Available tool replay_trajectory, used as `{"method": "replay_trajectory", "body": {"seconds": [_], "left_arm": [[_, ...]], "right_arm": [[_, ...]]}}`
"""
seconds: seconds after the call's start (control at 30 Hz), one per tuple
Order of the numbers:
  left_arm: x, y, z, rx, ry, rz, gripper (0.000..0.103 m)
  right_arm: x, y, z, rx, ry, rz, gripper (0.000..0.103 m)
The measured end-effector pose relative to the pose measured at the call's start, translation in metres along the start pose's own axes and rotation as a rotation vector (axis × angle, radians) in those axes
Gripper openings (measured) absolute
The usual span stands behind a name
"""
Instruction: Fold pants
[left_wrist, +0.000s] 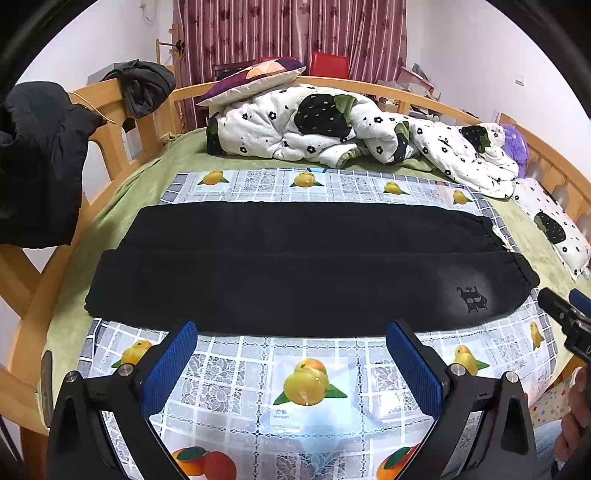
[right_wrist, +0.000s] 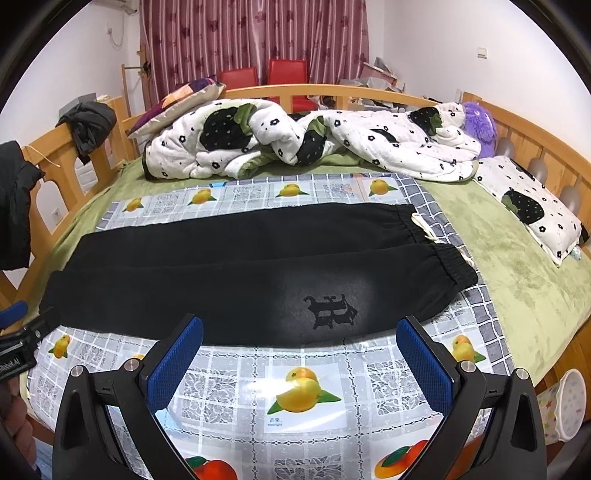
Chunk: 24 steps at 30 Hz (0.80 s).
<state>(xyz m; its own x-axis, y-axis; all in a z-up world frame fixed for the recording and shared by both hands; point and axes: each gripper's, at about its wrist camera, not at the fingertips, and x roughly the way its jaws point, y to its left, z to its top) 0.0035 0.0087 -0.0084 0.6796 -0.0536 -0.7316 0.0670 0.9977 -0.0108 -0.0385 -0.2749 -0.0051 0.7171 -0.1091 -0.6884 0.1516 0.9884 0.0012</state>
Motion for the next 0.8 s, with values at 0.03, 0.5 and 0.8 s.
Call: {"method": "replay_trajectory", "body": {"seconds": [0.03,0.5,0.8], "left_arm": [[0.000,0.001,0.000,-0.002,0.000,0.001,0.103],[0.003,0.012,0.003,-0.055,-0.023,0.004,0.103],[0.016,0.020,-0.002,-0.045,-0.025,0.004,0.103]], "right_arm": [[0.001,0.000,0.000,0.005,0.005,0.005,0.102],[0.000,0.001,0.003,-0.004,-0.050,-0.046,0.102],[0.003,0.000,0.001,-0.057,-0.103,0.057,0.102]]}}
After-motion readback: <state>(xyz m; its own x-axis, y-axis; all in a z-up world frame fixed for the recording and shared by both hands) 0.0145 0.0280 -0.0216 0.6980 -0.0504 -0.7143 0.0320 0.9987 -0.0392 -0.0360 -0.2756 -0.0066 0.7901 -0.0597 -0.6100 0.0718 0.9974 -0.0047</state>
